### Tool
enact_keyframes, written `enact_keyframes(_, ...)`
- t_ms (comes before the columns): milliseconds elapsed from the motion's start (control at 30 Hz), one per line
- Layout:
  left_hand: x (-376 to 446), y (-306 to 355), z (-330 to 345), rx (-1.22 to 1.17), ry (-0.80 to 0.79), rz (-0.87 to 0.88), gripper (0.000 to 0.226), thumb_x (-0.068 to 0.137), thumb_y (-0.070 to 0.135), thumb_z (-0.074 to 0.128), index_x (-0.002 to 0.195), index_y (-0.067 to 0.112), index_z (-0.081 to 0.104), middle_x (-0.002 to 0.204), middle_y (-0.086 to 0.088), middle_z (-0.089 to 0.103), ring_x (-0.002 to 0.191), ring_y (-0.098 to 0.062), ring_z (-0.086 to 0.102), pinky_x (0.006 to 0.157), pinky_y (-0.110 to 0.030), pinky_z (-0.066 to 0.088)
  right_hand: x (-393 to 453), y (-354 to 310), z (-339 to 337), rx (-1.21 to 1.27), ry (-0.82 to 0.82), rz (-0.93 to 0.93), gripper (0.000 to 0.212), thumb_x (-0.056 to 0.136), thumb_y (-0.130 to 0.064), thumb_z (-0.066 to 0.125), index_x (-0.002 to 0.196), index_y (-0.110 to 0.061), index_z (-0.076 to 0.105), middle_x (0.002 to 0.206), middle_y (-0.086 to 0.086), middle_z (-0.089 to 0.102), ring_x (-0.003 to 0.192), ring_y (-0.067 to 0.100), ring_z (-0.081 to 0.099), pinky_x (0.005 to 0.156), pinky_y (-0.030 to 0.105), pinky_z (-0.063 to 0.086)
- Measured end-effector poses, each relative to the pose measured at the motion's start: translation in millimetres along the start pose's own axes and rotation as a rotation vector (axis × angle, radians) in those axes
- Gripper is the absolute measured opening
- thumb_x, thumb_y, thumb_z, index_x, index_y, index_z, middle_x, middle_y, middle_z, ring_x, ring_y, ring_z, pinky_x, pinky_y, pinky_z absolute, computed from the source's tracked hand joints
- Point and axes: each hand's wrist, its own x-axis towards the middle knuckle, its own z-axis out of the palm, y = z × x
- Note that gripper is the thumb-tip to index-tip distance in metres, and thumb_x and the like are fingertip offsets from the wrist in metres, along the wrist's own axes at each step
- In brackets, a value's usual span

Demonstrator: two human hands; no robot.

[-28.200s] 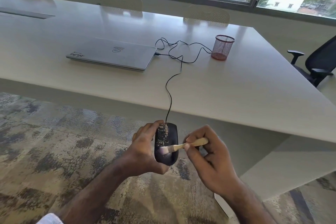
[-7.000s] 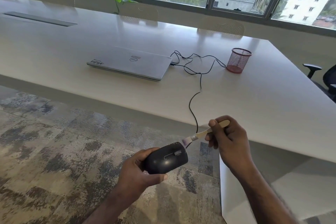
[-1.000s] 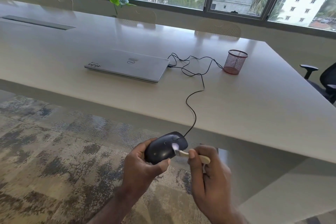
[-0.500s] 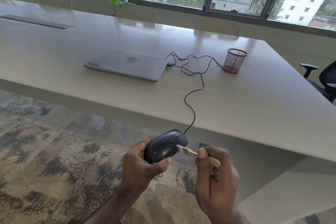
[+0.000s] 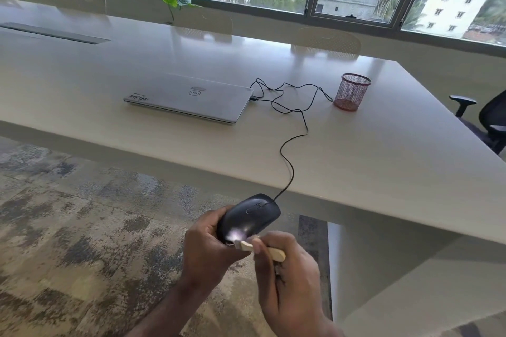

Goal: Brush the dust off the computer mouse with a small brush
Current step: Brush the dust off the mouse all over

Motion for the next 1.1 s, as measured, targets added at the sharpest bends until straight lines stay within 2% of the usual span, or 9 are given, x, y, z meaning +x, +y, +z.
enact_keyframes(100,1.0,-4.9,0.8,0.022,0.005,-0.004,0.061,0.046,0.043,0.088,0.106,0.035,0.077,0.098,-0.005,0.082,0.094,-0.031,0.078,0.082,-0.059,0.063,1.0,-1.6,3.8,0.006,-0.033,-0.031,0.018,0.106,-0.035,0.047,0.101,-0.021,0.057,0.076,-0.01,0.066,0.063,0.0,0.057,0.066,0.01,0.04)
enact_keyframes(167,1.5,-5.5,0.6,0.051,0.011,-0.003,0.061,0.048,0.042,0.087,0.107,0.033,0.077,0.098,-0.004,0.081,0.092,-0.029,0.078,0.08,-0.058,0.063,2.8,-1.3,2.1,0.028,-0.016,-0.012,0.018,0.106,-0.037,0.048,0.101,-0.022,0.057,0.079,-0.018,0.064,0.065,-0.005,0.057,0.066,0.011,0.041)
enact_keyframes(367,0.8,-1.7,3.2,0.143,0.051,0.052,0.048,0.057,0.027,0.094,0.097,0.043,0.074,0.089,0.01,0.075,0.076,-0.014,0.074,0.064,-0.032,0.064,10.8,1.3,-11.7,-0.001,0.131,0.047,0.023,0.106,-0.043,0.045,0.097,-0.025,0.057,0.081,-0.035,0.049,0.061,-0.01,0.047,0.059,0.017,0.038)
enact_keyframes(500,1.6,-0.4,3.2,0.175,0.046,0.052,0.058,0.053,0.023,0.091,0.109,0.026,0.075,0.093,0.007,0.071,0.078,-0.014,0.071,0.062,-0.026,0.062,12.5,-1.9,-10.0,0.022,0.035,0.055,0.022,0.107,-0.041,0.045,0.096,-0.025,0.055,0.076,-0.035,0.045,0.059,-0.013,0.044,0.061,0.009,0.034)
enact_keyframes(600,2.8,-0.7,2.9,0.21,0.03,0.066,0.064,0.052,0.016,0.099,0.112,0.016,0.075,0.096,0.001,0.071,0.083,-0.016,0.072,0.066,-0.033,0.063,13.2,-4.1,-7.9,0.077,-0.003,0.074,0.02,0.106,-0.041,0.046,0.097,-0.026,0.055,0.071,-0.028,0.051,0.057,-0.007,0.047,0.056,0.015,0.038)
enact_keyframes(700,3.3,3.1,3.6,0.23,0.042,0.096,0.065,0.052,0.011,0.104,0.109,0.019,0.074,0.096,0.004,0.069,0.083,-0.011,0.07,0.067,-0.026,0.061,18.3,-2.9,-10.6,0.113,0.039,0.103,0.018,0.105,-0.043,0.049,0.099,-0.028,0.058,0.069,-0.018,0.058,0.053,-0.005,0.048,0.053,0.015,0.037)
enact_keyframes(767,3.4,4.7,4.0,0.226,0.049,0.114,0.068,0.05,0.014,0.104,0.11,0.018,0.074,0.098,0.006,0.068,0.085,-0.008,0.07,0.068,-0.018,0.058,23.8,-3.6,-12.7,0.074,0.02,0.1,0.019,0.104,-0.045,0.05,0.1,-0.029,0.06,0.074,-0.03,0.055,0.058,-0.011,0.049,0.059,0.009,0.037)
enact_keyframes(967,0.7,16.2,3.2,0.179,0.067,0.128,0.063,0.052,0.042,0.088,0.111,0.029,0.07,0.097,0.008,0.066,0.089,0.004,0.065,0.066,-0.005,0.05,25.8,-5.3,-12.1,-0.024,-0.165,0.021,0.005,0.099,-0.028,0.057,0.094,-0.029,0.056,0.075,-0.031,0.05,0.066,-0.012,0.051,0.064,0.007,0.038)
enact_keyframes(1100,1.0,9.2,2.6,0.192,0.051,0.115,0.069,0.051,0.015,0.102,0.112,0.025,0.072,0.099,0.009,0.065,0.089,0.004,0.066,0.066,-0.005,0.05,31.4,-7.6,-15.4,0.028,-0.145,0.064,0.009,0.1,-0.03,0.056,0.091,-0.029,0.056,0.07,-0.031,0.051,0.059,-0.007,0.051,0.059,0.005,0.034)
